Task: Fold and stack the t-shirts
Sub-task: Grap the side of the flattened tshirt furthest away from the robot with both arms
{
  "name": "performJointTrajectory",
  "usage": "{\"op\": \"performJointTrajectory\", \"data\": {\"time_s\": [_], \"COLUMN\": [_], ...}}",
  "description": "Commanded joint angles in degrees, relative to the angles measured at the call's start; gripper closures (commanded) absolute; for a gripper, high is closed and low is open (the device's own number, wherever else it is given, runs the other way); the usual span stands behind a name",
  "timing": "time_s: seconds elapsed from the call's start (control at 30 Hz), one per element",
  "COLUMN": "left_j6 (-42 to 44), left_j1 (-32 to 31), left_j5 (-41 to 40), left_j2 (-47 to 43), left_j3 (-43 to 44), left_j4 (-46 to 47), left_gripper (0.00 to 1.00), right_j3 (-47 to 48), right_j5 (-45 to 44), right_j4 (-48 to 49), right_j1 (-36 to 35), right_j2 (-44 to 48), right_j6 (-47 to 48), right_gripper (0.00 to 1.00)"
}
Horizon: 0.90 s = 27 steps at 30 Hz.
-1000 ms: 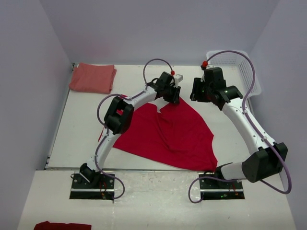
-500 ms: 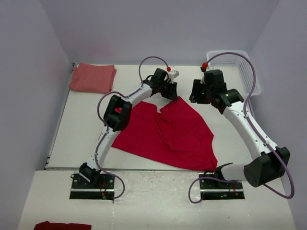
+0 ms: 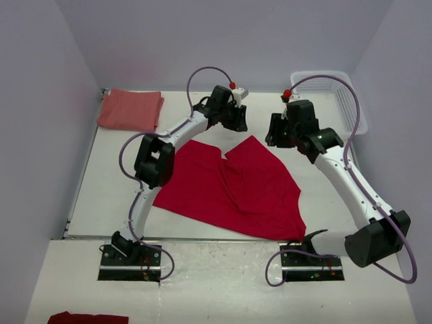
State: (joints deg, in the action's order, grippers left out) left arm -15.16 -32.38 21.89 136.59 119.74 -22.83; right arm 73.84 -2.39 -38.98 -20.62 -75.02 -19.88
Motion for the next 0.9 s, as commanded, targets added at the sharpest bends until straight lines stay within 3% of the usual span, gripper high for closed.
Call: {"op": "performJointTrajectory", "data": {"time_s": [0.0,0.43,0.87], "left_j6": [1.71,1.01,1.36], "left_j1": [0.12,-0.31,-4.71], "left_j5": [-2.03,0.35,-0.71], "left_j2": [-0.54,3.68,6.4], "left_j3": [0.41,-4.08,-7.59], "left_j4": [-5.2,-2.4,-3.45], "left_gripper": [0.57,0.59,0.59], "right_j3": [-0.37,-1.42,-1.69], "right_j5": [-1.04,-1.56,-2.7], "right_j4": [2.24,3.73,3.65], "right_j1": [-0.3,-0.3,-0.21], "right_j2": [2.08,3.57,2.51], "right_j6": [0.19,0.46,0.54], "right_gripper": [0.56,0.56,0.55]}}
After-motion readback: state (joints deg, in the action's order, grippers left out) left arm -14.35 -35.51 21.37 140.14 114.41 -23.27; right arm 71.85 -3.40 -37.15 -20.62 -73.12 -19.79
